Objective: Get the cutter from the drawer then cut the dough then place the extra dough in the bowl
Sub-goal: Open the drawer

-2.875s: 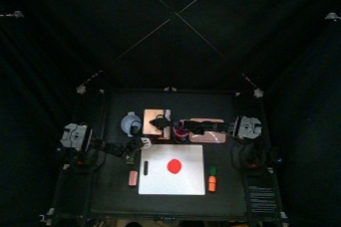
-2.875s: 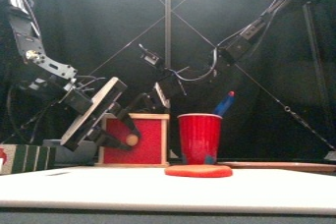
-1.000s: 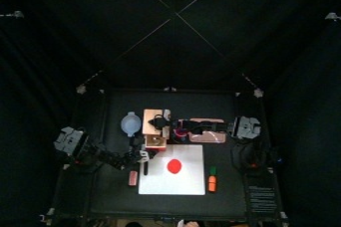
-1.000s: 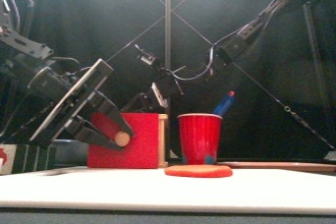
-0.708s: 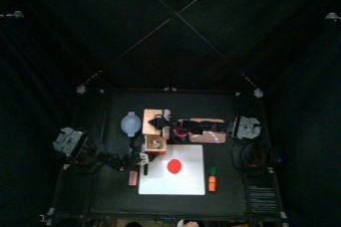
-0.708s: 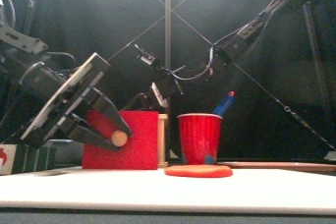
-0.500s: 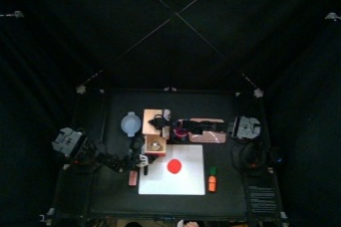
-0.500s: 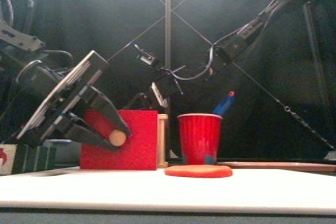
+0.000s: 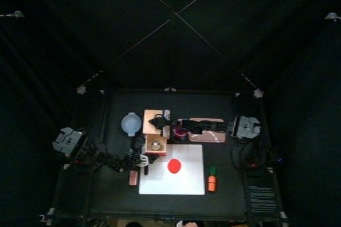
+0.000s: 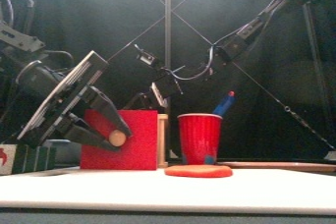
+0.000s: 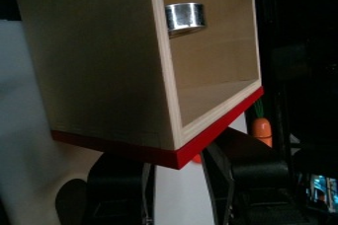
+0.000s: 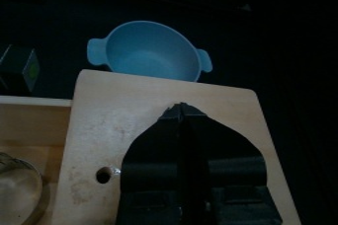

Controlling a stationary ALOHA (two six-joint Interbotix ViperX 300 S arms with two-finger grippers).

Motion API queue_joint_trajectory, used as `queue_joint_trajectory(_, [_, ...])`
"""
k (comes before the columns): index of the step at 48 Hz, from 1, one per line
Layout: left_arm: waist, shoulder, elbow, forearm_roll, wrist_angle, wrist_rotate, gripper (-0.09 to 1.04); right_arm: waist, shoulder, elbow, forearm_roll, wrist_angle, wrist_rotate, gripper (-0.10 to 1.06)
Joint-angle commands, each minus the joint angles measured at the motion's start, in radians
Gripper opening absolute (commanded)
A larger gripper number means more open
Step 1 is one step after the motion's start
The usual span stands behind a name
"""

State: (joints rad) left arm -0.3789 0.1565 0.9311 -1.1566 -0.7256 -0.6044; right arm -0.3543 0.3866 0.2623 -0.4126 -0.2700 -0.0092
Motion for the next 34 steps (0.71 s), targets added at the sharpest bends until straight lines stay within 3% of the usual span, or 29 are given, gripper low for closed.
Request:
queue_joint_trajectory(1, [0.003,-0.002,-0.008,0.009,0.002,0.017,0.63,-0.005,0.0,0.002,0.0,0.02,0.0,-0.04])
queue_joint_trajectory(7, [0.003,-0.002,-0.008,0.009,-0.005,0.018,0.66,-0.005,-0.002,-0.002,0.0,0.02,0.0,-0.04])
queue_joint_trajectory(22, [0.005,0.0,-0.006,0.008,-0.009,0.017,0.86,-0.003,0.0,-0.014,0.0,0.02,-0.002,-0.04])
queue_joint_trajectory(34, [-0.003,-0.026,-0.005,0.008,-0.008,0.017,0.88,-0.003,0.0,-0.017,0.0,0.02,-0.002,-0.04])
